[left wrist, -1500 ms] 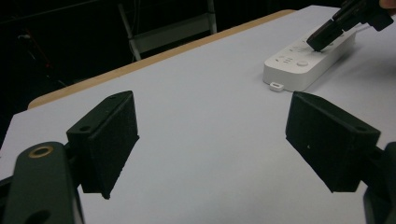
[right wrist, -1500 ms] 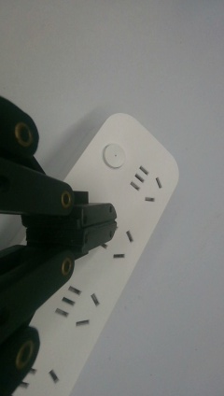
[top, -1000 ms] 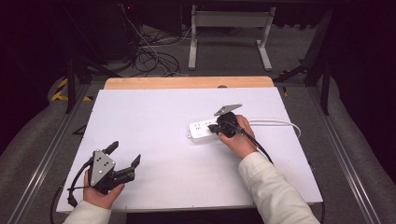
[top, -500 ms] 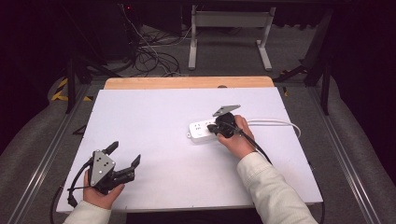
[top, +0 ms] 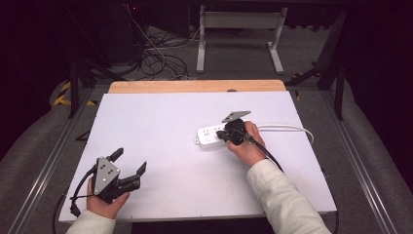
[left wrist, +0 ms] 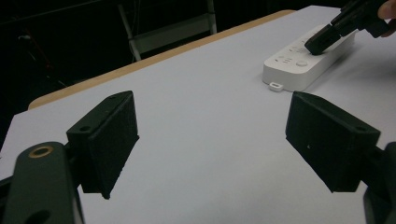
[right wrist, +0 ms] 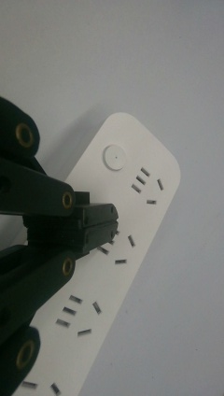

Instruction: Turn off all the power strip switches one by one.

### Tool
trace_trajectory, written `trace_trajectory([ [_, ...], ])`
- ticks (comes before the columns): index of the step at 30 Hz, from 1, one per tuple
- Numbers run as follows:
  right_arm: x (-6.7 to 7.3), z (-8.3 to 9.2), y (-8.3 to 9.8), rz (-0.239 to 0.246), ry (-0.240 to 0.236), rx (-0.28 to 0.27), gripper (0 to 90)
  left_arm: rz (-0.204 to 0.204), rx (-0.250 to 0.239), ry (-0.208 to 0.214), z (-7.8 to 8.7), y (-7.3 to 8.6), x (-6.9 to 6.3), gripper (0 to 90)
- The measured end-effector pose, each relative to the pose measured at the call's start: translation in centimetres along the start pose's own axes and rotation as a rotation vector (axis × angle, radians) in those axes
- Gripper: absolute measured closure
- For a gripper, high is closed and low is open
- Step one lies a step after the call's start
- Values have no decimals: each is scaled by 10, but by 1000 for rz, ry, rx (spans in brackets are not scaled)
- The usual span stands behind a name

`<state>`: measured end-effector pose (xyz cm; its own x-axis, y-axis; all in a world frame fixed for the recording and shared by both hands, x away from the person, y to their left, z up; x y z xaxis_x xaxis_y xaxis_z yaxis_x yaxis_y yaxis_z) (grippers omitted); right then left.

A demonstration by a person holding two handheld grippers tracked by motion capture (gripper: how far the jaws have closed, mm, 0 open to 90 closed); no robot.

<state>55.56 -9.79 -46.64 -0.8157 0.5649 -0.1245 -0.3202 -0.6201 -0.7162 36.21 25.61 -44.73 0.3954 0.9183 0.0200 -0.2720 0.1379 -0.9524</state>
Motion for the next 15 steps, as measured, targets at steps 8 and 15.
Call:
trace_trajectory([
  [8,-5,30,-16,-70,-32,-122,900,2,6,-3,-2,0,1,173],
  [15,-5,40,-20,-38,-16,-125,900,-1,2,-8,-1,0,0,173],
])
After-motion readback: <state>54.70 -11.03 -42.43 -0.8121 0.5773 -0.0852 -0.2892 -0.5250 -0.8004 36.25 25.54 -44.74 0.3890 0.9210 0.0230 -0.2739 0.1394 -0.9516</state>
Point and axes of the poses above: each handheld gripper's, and its own axes: z roughly backward along the jaws, y roughly out of its underside, x roughly to its left, the point moved 1 cm from there along -z, roughly forward along the jaws, and after that the axes turned 9 degrees about z, right-handed, at the moved point
